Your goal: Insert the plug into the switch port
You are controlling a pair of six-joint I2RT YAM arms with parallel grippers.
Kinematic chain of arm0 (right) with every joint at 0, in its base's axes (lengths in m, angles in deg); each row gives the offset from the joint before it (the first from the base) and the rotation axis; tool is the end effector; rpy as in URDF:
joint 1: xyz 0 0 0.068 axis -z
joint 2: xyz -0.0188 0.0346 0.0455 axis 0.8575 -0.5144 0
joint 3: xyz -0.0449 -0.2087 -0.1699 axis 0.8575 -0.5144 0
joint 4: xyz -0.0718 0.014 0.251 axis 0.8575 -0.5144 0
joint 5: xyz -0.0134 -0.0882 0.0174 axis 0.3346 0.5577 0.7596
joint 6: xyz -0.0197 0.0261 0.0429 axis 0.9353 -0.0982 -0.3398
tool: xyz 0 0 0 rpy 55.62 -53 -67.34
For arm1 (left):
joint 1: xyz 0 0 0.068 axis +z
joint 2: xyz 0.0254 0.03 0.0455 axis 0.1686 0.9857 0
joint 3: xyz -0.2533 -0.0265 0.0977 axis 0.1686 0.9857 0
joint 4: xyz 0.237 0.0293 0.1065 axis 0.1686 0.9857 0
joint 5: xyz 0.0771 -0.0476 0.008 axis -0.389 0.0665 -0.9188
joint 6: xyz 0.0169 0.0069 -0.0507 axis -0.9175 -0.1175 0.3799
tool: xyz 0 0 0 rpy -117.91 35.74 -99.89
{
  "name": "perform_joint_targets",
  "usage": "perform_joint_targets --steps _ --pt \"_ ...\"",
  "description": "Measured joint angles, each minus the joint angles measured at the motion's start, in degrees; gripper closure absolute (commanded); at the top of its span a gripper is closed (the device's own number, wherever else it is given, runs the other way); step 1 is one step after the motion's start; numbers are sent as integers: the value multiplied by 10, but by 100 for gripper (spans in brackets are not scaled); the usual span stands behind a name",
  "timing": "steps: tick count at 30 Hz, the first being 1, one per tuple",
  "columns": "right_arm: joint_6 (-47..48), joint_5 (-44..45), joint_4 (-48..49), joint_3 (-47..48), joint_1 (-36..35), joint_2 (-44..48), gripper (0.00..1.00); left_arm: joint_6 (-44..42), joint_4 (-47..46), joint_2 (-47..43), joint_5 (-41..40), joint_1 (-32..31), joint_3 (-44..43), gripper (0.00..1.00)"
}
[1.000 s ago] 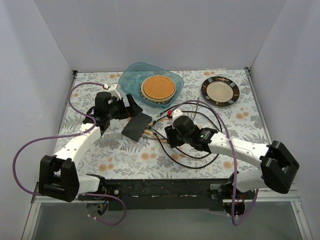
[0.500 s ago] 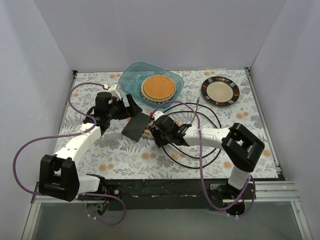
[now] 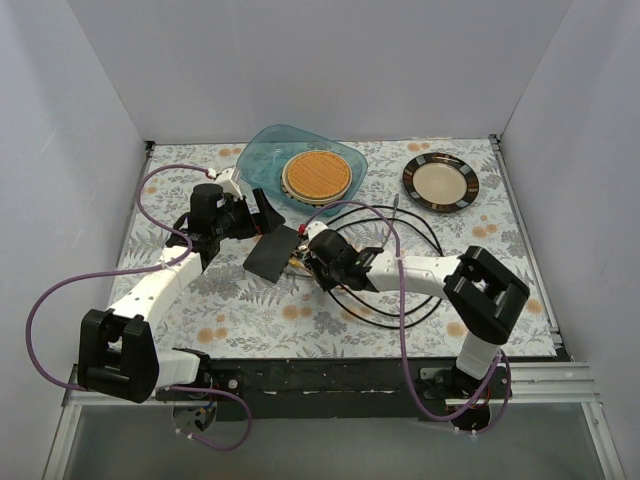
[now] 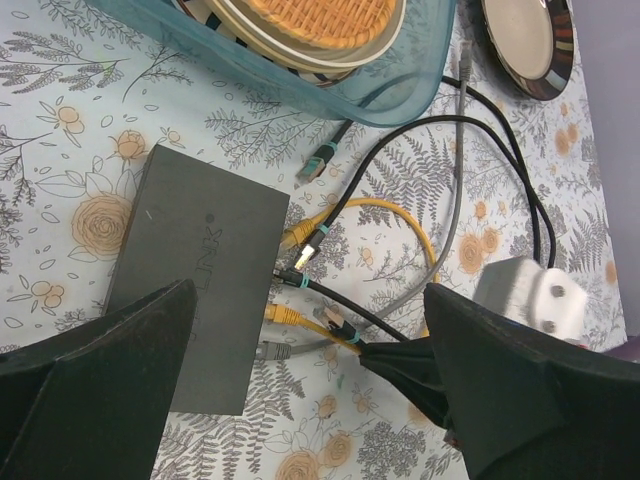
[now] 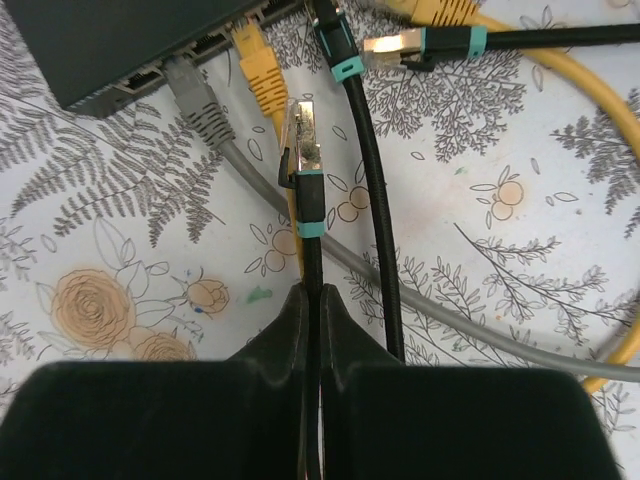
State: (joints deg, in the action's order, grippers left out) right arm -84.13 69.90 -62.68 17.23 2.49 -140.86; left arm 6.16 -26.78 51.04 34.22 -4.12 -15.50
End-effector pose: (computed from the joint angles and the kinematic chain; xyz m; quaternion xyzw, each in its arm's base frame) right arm 0.2080 0.3020 0.1750 -0.2855 0.8810 0.1423 0.3493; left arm 0.2703 -0.0782 0.2623 -0.2927 0.8158 -0.4091 0.2852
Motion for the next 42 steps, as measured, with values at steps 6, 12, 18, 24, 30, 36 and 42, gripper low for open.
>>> perform_joint_targets --steps 6,12,18,24,30,36,42 --pt "7 -2 -7 -9 0 81 97 -2 -26 -1 46 0 4 2" --pt "14 -9 -7 -9 2 156 98 3 -84 -2 139 1 29 2" --pt "14 -26 -4 -24 15 194 98 19 -153 -5 239 1 55 2" --pt "13 -74 6 -54 30 224 98 36 -216 -12 315 -3 67 17" --pt "13 -150 38 -56 33 234 99 43 -238 -4 355 -19 67 33" --pt "13 -193 56 -57 33 244 99 38 -233 9 366 -32 67 58" --pt "13 -201 63 -57 33 259 98 32 -231 11 378 -37 64 85"
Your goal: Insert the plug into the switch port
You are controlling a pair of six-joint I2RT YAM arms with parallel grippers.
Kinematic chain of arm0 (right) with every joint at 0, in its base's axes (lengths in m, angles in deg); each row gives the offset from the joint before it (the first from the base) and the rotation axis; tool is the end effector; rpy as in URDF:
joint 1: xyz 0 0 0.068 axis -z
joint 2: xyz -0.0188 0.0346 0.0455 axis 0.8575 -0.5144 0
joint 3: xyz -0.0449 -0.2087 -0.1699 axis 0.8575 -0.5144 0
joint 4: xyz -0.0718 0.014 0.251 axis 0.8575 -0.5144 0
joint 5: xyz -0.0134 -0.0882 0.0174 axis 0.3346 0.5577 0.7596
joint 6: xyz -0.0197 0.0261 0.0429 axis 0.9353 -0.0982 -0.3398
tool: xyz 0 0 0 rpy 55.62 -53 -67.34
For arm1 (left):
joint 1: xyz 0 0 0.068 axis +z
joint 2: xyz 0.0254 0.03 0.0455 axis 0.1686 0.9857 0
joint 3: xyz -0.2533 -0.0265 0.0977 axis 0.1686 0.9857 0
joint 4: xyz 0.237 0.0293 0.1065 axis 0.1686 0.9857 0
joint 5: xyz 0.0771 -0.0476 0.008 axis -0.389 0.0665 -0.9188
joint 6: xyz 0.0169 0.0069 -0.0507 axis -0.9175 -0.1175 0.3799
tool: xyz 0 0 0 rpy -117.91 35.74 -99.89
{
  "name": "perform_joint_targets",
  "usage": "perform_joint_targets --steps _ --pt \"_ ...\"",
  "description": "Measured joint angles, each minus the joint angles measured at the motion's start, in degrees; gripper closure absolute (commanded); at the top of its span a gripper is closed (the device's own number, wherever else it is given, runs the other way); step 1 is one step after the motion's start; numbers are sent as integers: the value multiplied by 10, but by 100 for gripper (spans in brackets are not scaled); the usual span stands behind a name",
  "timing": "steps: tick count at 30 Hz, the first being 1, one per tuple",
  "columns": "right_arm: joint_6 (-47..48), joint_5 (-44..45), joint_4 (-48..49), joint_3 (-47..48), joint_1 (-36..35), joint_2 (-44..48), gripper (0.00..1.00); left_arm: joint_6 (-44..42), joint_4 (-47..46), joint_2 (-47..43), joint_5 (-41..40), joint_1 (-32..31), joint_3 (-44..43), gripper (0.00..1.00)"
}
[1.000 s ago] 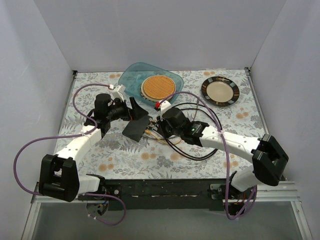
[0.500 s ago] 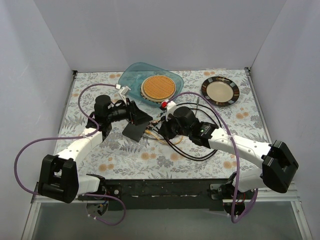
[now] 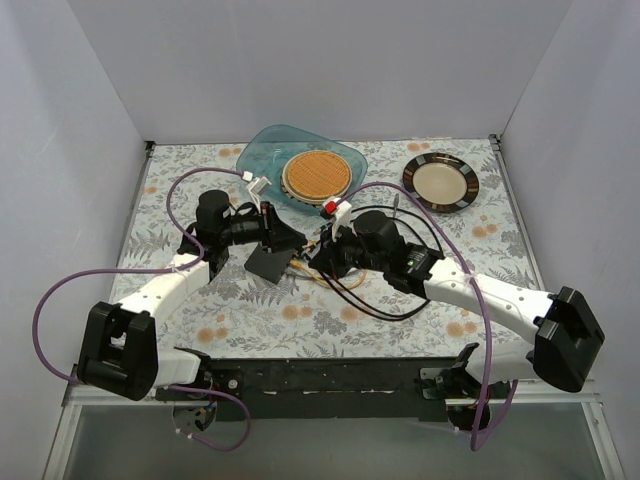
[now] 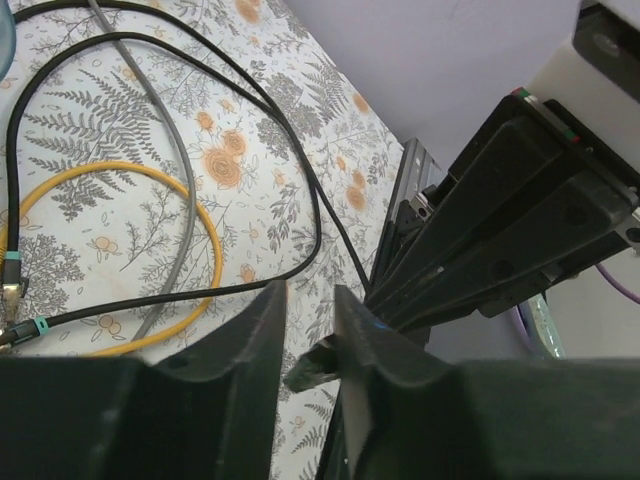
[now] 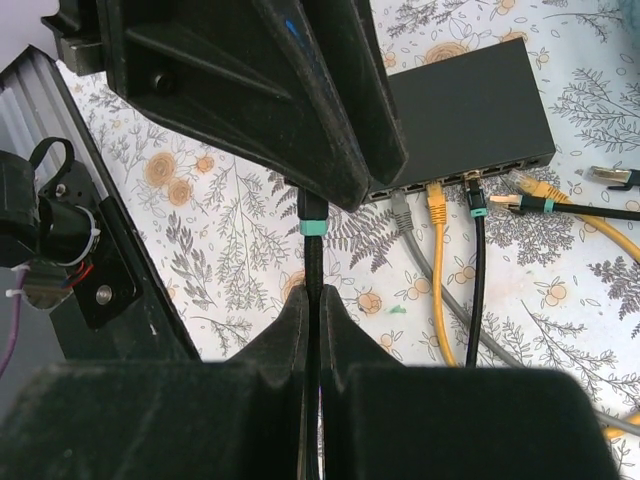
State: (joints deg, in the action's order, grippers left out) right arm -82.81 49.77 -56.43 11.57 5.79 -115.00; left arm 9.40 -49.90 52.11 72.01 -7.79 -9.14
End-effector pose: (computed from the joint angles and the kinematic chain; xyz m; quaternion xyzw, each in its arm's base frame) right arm 0.1774 0.2465 0.2962 -0.3106 0.7589 0.3701 0.4365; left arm 0.2547 -0.1114 0.2628 -0.0376 0.7593 -0.6348 0.1382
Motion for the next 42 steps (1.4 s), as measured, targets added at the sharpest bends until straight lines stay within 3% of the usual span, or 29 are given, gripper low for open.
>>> perform_joint_targets --steps 2,6,7,8,15,22,31,42 --pt "0 1 -2 0 0 0 98 1 -2 0 8 -2 -2 100" --pt "-1 0 -6 -7 0 0 89 0 2 0 16 -10 -9 100" --pt "-1 0 -5 -7 0 0 76 0 6 0 15 -10 -10 100" --pt "-1 1 -5 -7 0 0 71 0 11 0 13 -10 -12 100" --pt "8 31 -33 26 -1 -9 45 -12 95 19 -40 -11 -64 100" --pt "29 127 -60 75 -20 -20 44 2 192 55 -110 -11 -119 100" --pt "61 223 -84 123 -51 -69 46 48 238 56 -158 -11 -129 100" --pt "80 259 -91 134 -70 -111 60 66 255 56 -170 -11 -137 100"
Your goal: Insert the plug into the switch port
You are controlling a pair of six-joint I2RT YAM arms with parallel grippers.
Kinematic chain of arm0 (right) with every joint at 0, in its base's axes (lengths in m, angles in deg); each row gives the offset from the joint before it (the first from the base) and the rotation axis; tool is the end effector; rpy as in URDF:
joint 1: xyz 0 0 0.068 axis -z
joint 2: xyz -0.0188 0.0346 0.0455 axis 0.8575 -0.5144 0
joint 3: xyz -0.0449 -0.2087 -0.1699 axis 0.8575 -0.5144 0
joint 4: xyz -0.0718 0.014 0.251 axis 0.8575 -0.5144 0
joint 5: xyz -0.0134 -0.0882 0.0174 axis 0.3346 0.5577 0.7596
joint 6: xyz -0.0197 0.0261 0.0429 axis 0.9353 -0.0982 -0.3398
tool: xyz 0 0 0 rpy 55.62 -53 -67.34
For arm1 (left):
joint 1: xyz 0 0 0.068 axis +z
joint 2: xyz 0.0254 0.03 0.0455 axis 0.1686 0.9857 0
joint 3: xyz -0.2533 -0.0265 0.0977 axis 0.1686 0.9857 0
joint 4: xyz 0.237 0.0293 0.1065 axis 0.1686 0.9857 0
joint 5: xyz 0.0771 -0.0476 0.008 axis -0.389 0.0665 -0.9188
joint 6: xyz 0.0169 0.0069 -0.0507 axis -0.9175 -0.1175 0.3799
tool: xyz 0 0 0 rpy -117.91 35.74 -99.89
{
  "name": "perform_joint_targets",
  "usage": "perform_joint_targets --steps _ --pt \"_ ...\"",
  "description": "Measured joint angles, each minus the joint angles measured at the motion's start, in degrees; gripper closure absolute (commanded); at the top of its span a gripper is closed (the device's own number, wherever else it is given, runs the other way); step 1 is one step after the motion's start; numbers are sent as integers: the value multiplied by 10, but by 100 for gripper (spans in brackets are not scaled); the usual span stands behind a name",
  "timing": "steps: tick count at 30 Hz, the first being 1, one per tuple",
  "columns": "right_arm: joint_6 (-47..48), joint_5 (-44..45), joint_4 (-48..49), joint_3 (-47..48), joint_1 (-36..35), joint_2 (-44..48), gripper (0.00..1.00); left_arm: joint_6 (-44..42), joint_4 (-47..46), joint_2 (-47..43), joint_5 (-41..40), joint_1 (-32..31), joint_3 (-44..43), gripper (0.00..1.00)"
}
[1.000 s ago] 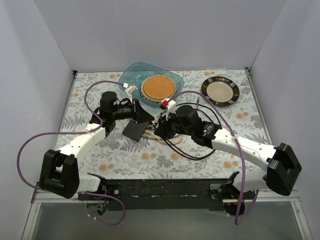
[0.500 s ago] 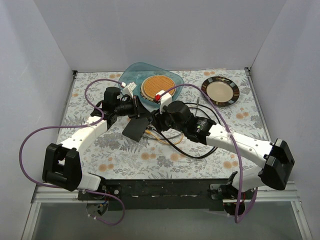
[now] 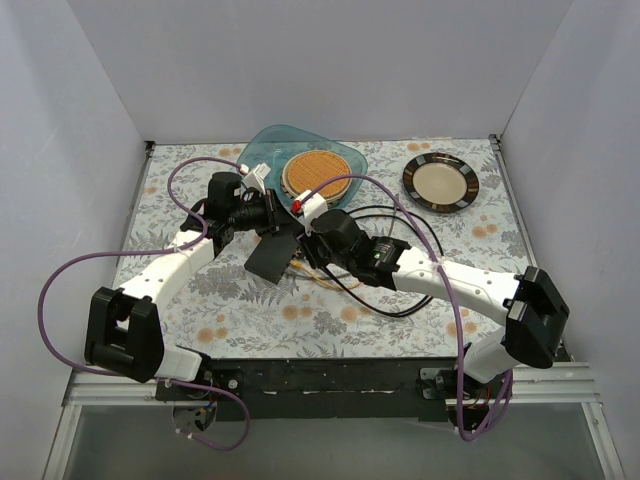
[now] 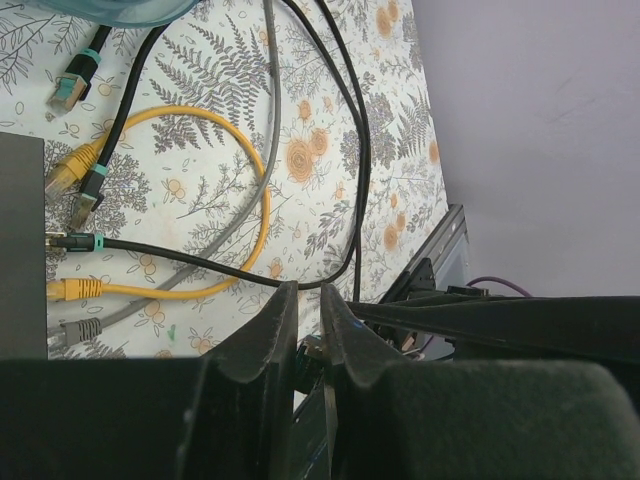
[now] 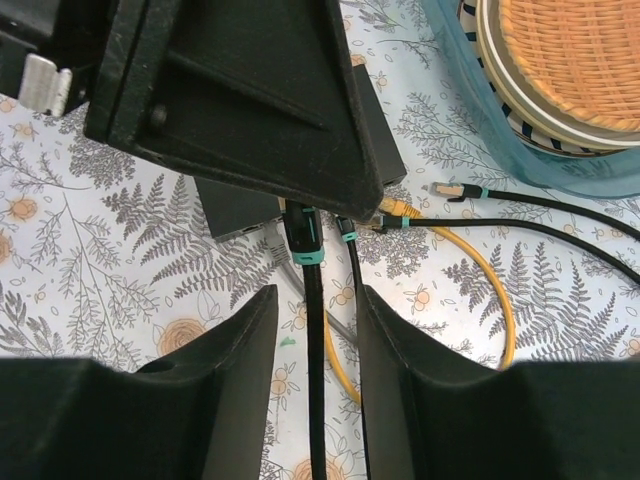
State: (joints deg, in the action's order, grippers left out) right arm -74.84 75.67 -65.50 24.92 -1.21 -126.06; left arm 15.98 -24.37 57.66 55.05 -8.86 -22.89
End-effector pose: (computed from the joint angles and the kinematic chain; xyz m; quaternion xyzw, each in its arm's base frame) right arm 0.1822 0.2975 0.3034 -0.3099 0.7889 0.1784 0.4998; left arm 0.2815 -0.1184 0.2738 -0.2414 0.8099 -0.5260 0.0953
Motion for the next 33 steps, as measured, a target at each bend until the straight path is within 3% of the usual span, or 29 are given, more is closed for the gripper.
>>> perform_joint_targets --steps 10,14,25,28,31,33 --pt "7 9 7 0 0 -14 68 1 1 0 1 0 -3 100" --pt "8 9 9 0 0 -23 76 1 0 0 1 0 -4 100" --pt "8 9 26 0 0 -23 69 1 0 0 3 0 -4 100" --pt "8 10 31 0 0 -23 74 1 0 0 3 0 -4 100" --pt "8 9 34 0 0 -23 95 1 -1 0 3 0 -4 100" --pt "9 10 35 0 0 -23 99 1 -2 0 4 0 -4 100"
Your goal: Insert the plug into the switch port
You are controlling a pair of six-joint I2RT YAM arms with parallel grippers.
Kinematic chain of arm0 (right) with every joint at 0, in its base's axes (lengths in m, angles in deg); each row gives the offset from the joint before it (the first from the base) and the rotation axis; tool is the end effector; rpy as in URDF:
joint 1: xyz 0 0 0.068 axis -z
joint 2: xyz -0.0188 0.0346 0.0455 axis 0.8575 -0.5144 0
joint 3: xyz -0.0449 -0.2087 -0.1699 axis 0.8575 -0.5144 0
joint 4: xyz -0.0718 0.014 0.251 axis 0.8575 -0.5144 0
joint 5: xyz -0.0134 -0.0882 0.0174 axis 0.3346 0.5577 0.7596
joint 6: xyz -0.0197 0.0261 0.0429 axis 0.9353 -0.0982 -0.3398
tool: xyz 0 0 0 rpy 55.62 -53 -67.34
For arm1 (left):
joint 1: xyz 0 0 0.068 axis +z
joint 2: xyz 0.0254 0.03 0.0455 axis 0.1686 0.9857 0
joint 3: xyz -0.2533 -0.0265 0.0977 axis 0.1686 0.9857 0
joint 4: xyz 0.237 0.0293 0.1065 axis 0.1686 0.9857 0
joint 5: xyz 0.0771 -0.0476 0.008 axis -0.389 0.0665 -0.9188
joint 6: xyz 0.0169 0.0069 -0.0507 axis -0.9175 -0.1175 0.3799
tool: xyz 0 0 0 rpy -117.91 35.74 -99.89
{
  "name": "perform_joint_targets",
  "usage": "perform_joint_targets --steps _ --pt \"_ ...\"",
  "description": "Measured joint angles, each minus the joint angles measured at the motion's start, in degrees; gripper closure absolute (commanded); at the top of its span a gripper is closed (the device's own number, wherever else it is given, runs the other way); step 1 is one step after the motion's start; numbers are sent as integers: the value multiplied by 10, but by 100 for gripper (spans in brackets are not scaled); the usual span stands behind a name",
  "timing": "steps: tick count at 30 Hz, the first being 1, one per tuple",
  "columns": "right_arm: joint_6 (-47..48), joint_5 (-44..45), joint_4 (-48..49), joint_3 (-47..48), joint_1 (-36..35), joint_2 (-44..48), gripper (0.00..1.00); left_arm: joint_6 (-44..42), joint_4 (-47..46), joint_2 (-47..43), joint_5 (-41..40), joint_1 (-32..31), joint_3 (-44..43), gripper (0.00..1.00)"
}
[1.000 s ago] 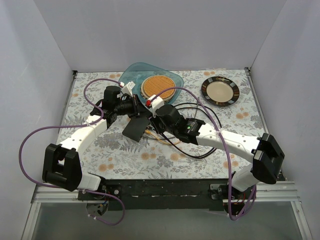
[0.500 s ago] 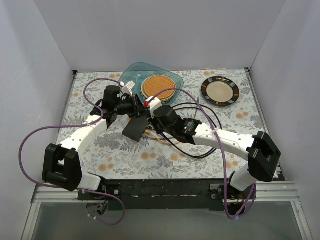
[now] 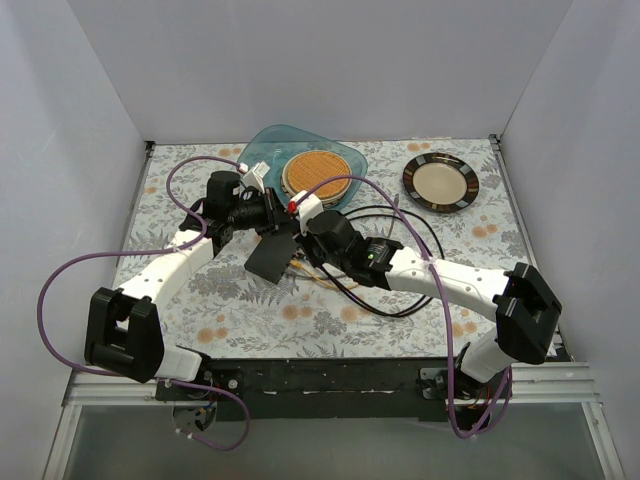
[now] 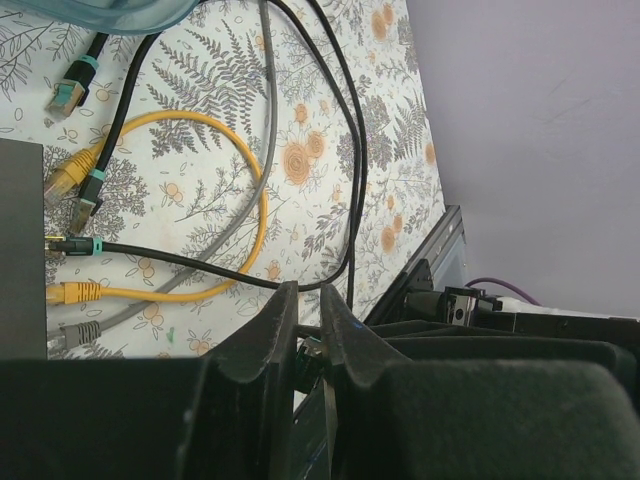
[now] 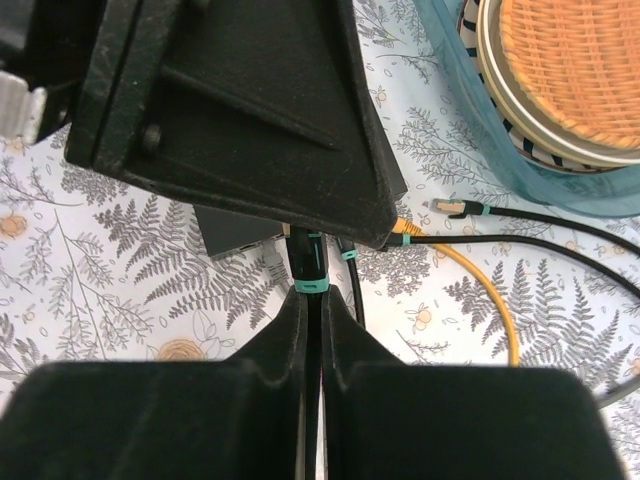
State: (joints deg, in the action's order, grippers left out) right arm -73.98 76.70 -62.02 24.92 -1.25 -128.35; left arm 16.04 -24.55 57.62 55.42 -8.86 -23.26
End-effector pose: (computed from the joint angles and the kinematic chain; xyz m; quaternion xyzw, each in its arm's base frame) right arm 0.1876 0.3062 0.2960 -0.3077 0.7834 0.1736 0.5114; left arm 0.2820 -0.1187 0.2765 -0.2377 0.8082 -0.5301 0.0963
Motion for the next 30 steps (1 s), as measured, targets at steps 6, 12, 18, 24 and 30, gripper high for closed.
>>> perform_joint_targets --steps 6,12,18,24,30 --pt "-2 6 1 0 -1 0 99 0 0 0 1 0 0 84" --pt "-1 14 4 -1 -1 0 99 -14 2 -1 -18 0 0 2" --pt "2 25 11 -29 0 13 99 -36 12 -4 -94 12 5 2" --pt "2 26 10 -61 13 28 99 -41 12 -3 -158 51 25 2" --pt "5 -13 10 -75 59 25 99 -42 5 18 -200 56 30 2"
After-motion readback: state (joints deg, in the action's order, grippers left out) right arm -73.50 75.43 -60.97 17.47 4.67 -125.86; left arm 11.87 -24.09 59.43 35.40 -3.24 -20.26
